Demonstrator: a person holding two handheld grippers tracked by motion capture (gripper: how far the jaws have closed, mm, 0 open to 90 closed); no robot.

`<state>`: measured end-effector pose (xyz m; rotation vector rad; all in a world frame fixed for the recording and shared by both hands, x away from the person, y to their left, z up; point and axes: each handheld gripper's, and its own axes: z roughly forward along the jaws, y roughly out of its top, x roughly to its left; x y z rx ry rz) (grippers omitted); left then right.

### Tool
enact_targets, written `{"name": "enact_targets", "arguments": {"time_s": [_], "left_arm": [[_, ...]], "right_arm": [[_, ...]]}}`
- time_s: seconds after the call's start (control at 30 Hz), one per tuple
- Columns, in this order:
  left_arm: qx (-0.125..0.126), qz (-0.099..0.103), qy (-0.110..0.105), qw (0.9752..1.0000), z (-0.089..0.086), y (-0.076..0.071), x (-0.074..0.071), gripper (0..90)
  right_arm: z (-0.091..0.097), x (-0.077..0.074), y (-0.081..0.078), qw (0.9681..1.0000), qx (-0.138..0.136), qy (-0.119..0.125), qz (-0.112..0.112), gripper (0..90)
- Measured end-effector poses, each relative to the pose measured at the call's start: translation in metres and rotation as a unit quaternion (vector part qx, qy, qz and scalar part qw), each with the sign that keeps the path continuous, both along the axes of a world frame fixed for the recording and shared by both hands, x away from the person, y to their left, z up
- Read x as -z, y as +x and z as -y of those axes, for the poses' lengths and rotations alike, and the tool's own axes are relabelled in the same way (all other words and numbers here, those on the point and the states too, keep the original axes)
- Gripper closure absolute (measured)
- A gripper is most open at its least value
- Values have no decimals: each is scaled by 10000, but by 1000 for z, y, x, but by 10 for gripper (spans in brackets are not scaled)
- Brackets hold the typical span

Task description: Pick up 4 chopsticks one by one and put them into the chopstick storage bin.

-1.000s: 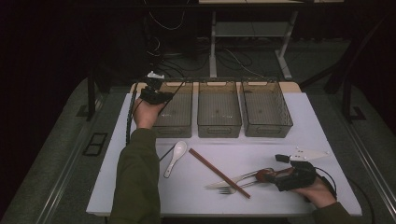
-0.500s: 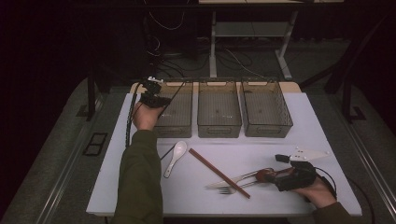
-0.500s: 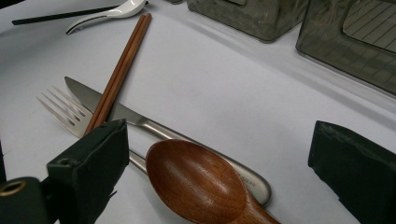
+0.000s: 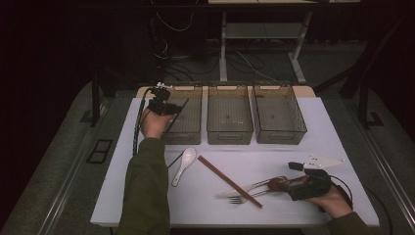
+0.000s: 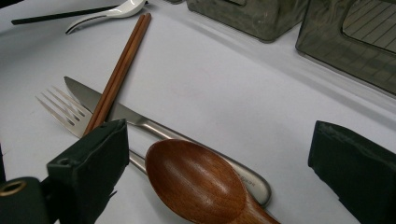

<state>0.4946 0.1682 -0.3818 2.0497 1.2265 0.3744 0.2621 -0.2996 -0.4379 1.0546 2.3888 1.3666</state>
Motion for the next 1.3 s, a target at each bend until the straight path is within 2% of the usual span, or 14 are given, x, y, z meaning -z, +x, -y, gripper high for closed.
{"name": "enact_targets", "arguments": {"time_s": [0.17, 0.27, 0.47, 0.63, 0.7, 0.77, 0.97, 1.1, 1.3], "left_arm": [[41, 37, -198, 9998, 0, -3, -3, 531], [122, 107, -218, 9996, 1, -5, -6, 499], [406, 261, -405, 9980, 3, -11, -14, 412], [589, 405, -432, 9965, 6, -18, -21, 363], [745, 403, -384, 9957, 7, -20, -23, 330], [786, 427, -326, 9955, 10, -25, -27, 305], [1025, 524, -397, 9926, 14, -39, -37, 255], [1150, 608, -353, 9909, 15, -52, -41, 224], [1293, 723, -398, 9882, 13, -73, -43, 190]], "right_arm": [[0, 0, 0, 10000, 3, -3, -2, 50], [0, 0, 0, 10000, 4, -5, -6, 50], [0, 0, 0, 10000, 6, -4, -4, 51], [0, 0, 0, 10000, 1, -11, 1, 50], [0, 0, 0, 10000, 2, -10, 0, 50], [0, 0, 0, 10000, 4, -9, -2, 50], [0, 0, 0, 10000, 1, -11, 0, 50], [0, 0, 0, 10000, 3, -14, -1, 50], [0, 0, 0, 10000, 1, -12, 4, 50]]}}
